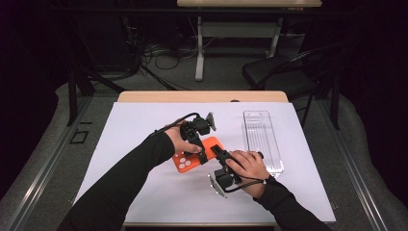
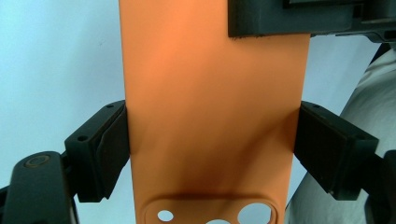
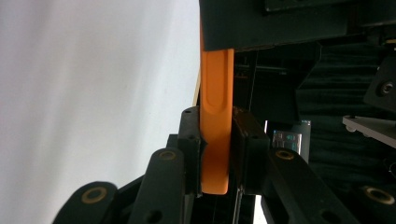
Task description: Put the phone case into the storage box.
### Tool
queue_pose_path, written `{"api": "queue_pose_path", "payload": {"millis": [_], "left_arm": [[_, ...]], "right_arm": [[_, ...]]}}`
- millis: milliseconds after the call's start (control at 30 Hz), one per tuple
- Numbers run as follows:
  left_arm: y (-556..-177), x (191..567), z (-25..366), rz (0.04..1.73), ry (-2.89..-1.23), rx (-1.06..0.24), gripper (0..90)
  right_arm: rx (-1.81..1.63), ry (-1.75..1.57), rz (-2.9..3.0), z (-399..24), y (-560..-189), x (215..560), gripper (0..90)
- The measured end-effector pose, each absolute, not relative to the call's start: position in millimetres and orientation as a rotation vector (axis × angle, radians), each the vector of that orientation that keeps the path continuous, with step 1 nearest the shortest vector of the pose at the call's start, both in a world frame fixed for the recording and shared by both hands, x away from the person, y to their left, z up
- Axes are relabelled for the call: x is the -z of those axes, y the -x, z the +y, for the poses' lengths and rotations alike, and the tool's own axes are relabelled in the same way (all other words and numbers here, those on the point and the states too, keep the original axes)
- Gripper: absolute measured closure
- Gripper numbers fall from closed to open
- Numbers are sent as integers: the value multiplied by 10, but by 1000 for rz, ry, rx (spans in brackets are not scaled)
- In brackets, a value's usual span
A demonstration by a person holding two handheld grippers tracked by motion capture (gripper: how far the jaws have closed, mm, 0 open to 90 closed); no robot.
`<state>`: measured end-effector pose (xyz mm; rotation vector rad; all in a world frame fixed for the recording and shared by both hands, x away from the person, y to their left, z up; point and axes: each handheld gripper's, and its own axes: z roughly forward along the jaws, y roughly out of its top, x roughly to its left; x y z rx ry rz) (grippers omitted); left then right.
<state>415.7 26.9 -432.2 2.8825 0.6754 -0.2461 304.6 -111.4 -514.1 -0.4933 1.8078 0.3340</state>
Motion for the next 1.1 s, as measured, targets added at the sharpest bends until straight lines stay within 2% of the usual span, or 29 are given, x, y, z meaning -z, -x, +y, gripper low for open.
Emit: {"api": "queue_pose_path", "payload": {"millis": [1100], "left_arm": [[-4173, 4330, 288, 683, -2872, 266, 161]], "right_arm": [[-340, 472, 1756, -1115, -3028, 5207, 796]]}}
